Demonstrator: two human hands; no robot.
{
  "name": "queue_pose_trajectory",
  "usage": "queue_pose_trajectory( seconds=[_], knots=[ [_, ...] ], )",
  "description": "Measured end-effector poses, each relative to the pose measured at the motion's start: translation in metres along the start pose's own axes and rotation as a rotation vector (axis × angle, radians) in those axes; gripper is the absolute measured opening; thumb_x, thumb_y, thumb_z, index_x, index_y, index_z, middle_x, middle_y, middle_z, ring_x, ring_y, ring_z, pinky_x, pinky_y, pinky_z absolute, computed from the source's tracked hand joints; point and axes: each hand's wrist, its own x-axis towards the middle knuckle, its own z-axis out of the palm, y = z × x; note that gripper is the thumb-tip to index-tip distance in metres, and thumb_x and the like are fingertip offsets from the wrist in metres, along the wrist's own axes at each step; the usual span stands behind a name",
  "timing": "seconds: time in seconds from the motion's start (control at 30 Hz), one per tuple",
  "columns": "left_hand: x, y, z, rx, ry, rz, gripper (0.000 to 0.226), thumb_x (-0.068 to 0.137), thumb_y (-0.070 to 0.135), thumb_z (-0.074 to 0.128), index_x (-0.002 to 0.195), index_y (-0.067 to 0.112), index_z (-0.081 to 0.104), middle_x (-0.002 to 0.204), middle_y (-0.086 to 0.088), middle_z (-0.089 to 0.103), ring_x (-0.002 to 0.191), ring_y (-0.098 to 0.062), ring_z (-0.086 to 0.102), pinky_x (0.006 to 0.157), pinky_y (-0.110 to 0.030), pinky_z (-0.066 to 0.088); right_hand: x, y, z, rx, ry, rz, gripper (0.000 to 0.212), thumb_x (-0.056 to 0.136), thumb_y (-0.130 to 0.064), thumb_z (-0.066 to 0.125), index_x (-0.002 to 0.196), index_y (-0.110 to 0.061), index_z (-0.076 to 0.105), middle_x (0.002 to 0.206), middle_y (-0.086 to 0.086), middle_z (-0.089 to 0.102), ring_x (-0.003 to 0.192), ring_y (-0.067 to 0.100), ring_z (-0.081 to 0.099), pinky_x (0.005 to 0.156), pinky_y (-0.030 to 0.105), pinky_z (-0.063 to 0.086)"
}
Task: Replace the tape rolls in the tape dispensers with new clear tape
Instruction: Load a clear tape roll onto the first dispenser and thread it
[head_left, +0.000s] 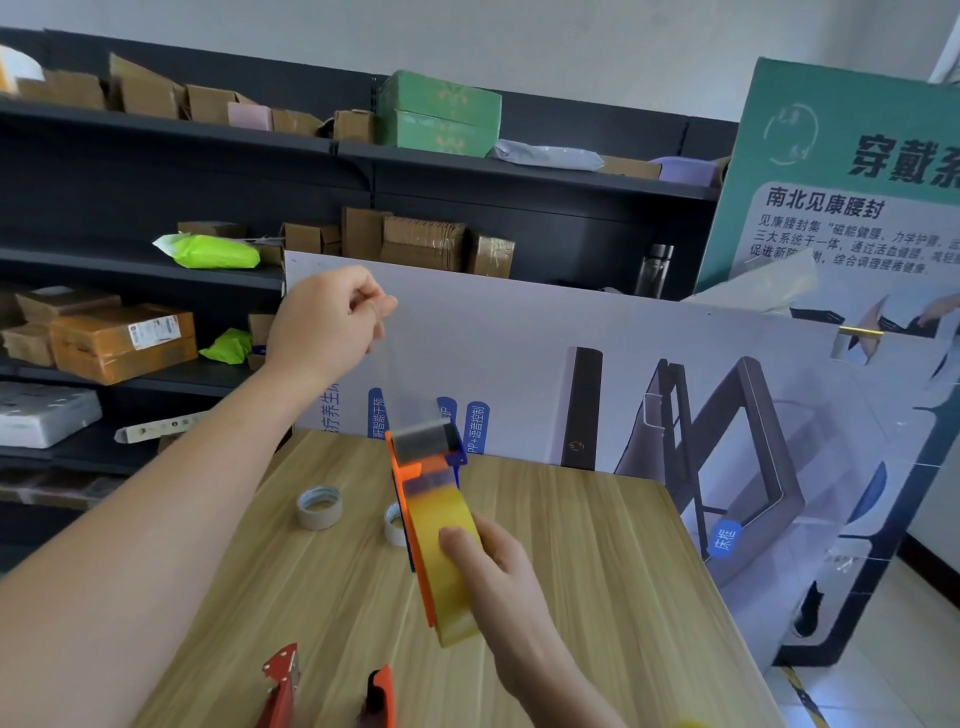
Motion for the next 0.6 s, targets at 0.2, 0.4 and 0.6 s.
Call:
queue_pose_trajectory(
  seconds=[0.2, 0.4, 0.6],
  knots=[
    [0.002, -0.001, 0.004, 0.022, -0.038, 0.013, 0.018, 0.09, 0.027, 0.062, 0.08, 0.013, 0.066, 0.063, 0.005, 0.059, 0.064, -0.017, 0.061, 0.069, -0.036, 0.053, -0.003, 0.005, 0.003, 0.031, 0.051, 0.05, 0.062, 0.071, -0.06, 0.058, 0.096, -0.004, 0.062, 0.078, 0.008, 0.058, 0.073, 0.016, 0.056, 0.069, 0.032, 0.047],
    [0.015, -0.017, 0.002, 0.04, -0.002, -0.088, 0.02, 0.089, 0.025, 0.063, 0.079, 0.009, 0.066, 0.068, -0.001, 0.06, 0.072, -0.026, 0.063, 0.075, -0.044, 0.054, -0.009, 0.003, 0.001, 0.035, 0.004, 0.005, 0.047, 0.071, -0.048, 0.063, 0.09, -0.006, 0.064, 0.071, -0.002, 0.058, 0.069, 0.011, 0.055, 0.065, 0.027, 0.046],
    [0.012, -0.029, 0.012, -0.055, -0.135, -0.225, 0.017, 0.087, 0.024, 0.067, 0.077, 0.01, 0.068, 0.07, -0.003, 0.066, 0.057, -0.018, 0.06, 0.064, -0.031, 0.053, -0.015, 0.001, 0.004, 0.14, 0.01, 0.001, 0.051, 0.064, -0.043, 0.062, 0.09, 0.001, 0.061, 0.073, 0.004, 0.054, 0.07, 0.017, 0.052, 0.065, 0.029, 0.042]
  ],
)
